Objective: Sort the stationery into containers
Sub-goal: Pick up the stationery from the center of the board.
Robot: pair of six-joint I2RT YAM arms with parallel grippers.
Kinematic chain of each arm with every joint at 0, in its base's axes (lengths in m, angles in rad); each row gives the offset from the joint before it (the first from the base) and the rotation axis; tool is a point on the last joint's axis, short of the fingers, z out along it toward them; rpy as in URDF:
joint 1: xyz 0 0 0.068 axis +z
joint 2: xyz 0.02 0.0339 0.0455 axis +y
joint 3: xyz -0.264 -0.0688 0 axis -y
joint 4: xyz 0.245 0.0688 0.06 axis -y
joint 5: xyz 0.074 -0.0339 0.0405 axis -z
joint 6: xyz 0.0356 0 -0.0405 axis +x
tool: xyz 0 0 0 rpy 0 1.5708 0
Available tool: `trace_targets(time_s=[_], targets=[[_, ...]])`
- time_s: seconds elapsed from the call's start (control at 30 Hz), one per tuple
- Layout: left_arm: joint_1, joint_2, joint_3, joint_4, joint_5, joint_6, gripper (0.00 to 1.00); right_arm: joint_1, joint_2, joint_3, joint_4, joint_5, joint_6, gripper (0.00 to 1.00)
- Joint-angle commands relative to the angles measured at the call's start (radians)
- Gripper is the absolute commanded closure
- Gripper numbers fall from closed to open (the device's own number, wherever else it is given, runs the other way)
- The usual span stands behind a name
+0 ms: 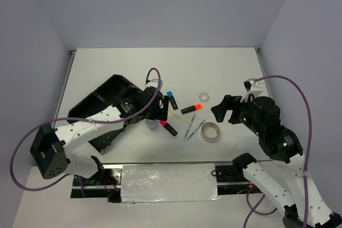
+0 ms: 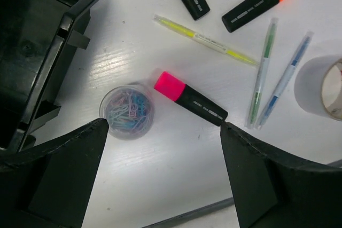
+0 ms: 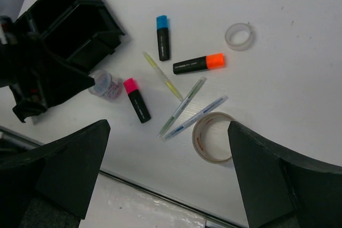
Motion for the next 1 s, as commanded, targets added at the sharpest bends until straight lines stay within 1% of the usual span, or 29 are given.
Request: trace_targets(time_s=[0.0,0.17,0.27,0.53,0.77,0.97], targets=[[-0.004,0.043,0.002,0.072,-0.044,-0.032,0.01,0.007,-0.029,-0.01,0.043,-0.073,-0.027,0.0],[-0.002,0.117,0.017,0.031,-0.119,-0.034,0.01,0.009,-0.029,-0.006,0.049,-0.108,-0.033,0.0],[0.01,0.14,0.006,0.029,-0.125,-0.037,0.01,0.01,-0.031,-0.007,0.055,-0.113,-0.036,0.0],[0.061,0.187,-0.055,0.101,-0.051,-0.026,0.01,0.01,-0.022,-0.011,0.06,-0.132,-0.037,0.0],[0.064,0.215,-0.08,0.124,-0.024,-0.038,0.01,0.012,-0.023,-0.011,0.058,-0.134,-0.036,0.0],[0.064,0.201,-0.129,0.13,-0.033,-0.047,0.01,0.015,-0.019,-0.007,0.058,-0.137,-0.039,0.0]])
